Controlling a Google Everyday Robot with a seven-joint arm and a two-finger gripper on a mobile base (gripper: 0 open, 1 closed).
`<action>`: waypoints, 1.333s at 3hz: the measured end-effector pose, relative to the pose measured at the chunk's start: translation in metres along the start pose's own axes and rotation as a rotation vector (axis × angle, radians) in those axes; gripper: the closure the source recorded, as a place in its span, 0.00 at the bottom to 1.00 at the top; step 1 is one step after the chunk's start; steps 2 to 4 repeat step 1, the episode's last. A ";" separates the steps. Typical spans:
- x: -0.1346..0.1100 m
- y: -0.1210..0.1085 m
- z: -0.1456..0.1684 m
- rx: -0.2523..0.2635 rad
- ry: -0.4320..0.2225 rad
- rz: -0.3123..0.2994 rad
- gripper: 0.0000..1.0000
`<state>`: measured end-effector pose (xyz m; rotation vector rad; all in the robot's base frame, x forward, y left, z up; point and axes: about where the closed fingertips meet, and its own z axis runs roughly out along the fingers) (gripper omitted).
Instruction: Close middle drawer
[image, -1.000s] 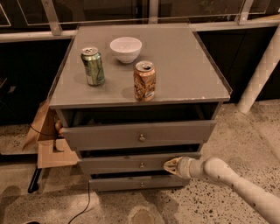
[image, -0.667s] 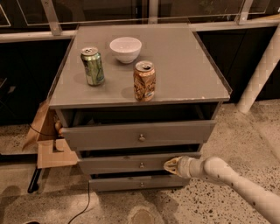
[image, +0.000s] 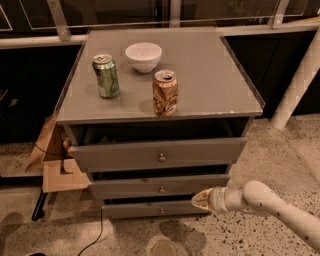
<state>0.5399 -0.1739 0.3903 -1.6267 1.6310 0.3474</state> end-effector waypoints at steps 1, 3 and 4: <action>-0.005 0.053 -0.027 -0.128 -0.013 0.101 1.00; -0.005 0.053 -0.027 -0.128 -0.013 0.101 1.00; -0.005 0.053 -0.027 -0.128 -0.013 0.101 1.00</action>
Offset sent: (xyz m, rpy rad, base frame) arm 0.0000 0.0000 0.0000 0.0000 0.0000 0.0000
